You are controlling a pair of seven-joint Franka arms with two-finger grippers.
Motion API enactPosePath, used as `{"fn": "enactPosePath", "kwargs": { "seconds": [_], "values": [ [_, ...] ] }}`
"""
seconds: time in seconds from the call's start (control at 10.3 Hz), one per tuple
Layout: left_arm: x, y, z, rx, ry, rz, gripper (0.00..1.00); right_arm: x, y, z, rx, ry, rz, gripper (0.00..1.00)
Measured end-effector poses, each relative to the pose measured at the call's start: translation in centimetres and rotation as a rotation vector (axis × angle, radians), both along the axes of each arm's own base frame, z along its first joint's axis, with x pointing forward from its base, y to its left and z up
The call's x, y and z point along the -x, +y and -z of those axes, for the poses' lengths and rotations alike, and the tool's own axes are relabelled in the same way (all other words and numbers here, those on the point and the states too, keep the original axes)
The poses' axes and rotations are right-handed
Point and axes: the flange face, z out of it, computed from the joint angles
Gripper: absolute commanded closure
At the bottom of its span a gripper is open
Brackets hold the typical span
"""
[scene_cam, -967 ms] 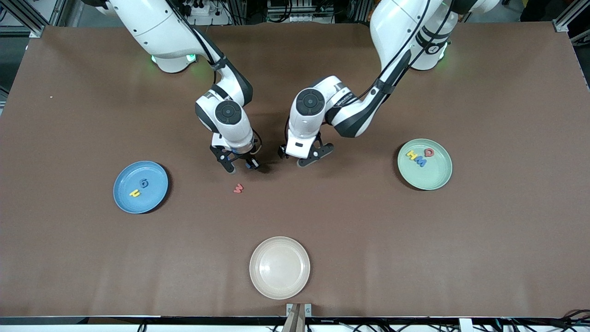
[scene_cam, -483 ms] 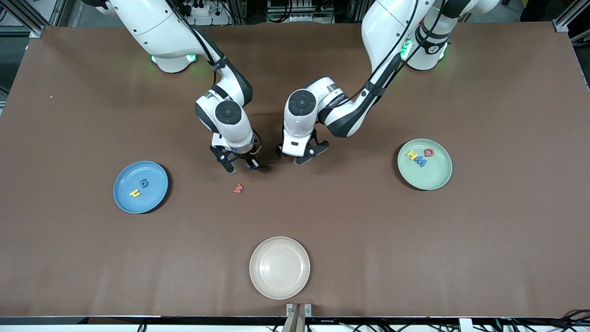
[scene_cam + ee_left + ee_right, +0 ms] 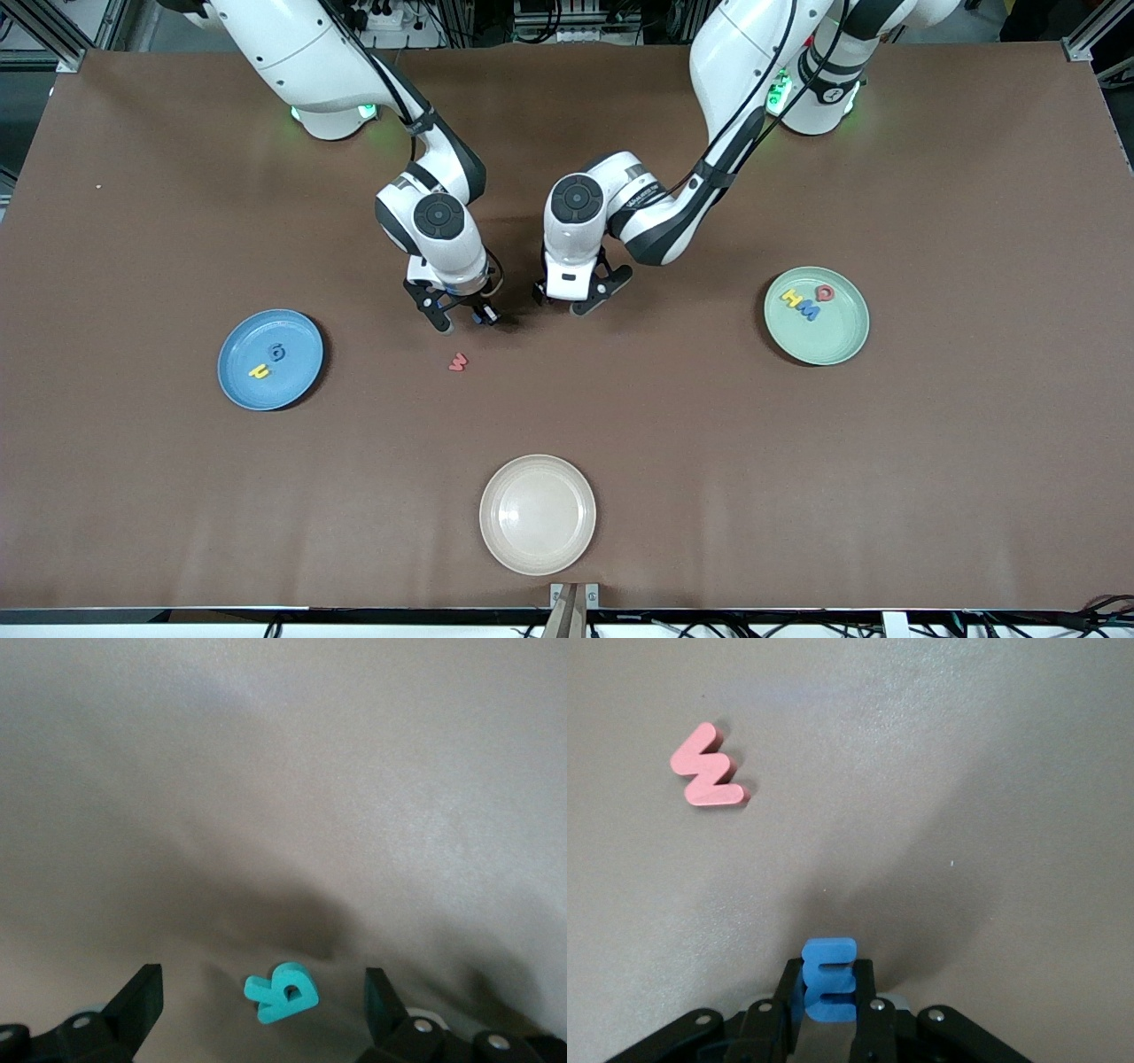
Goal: Sort upper and lower case letters into plates
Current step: 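Lift the blue E with the right gripper while the left gripper reaches teal b, then open the right gripper over the blue plate while the left gripper grasps b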
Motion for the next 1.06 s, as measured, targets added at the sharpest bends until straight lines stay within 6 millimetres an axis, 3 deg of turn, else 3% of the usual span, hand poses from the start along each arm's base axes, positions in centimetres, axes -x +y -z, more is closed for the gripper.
{"fn": "enactPosePath", "kwargs": {
  "seconds": [0.19,0.39,0.48,0.68,0.87,1.06],
  "values": [
    [0.3,0.0,2.0,0.000,0.006,-0.014,0.00,-0.3,-0.7,0.0,0.038,0.016,-0.049,1.00],
    [0.6,-0.2,3.2,0.006,0.009,-0.023,0.00,-4.6,-9.4,0.1,0.130,0.077,-0.100,1.00],
    [0.6,-0.2,3.2,0.007,0.007,-0.024,0.00,-5.5,-11.4,0.1,0.131,0.085,-0.105,1.00],
    [0.7,-0.4,3.1,0.007,0.007,-0.027,0.00,-5.5,-11.5,0.1,0.141,0.084,-0.122,1.00],
    [0.9,-0.6,3.1,0.007,0.008,-0.039,0.02,-6.1,-12.9,-0.6,0.156,0.092,-0.129,1.00],
    [1.0,-0.6,3.1,0.006,0.009,-0.040,0.24,-7.4,-16.0,-3.5,0.191,0.113,-0.147,1.00]
  ]
}}
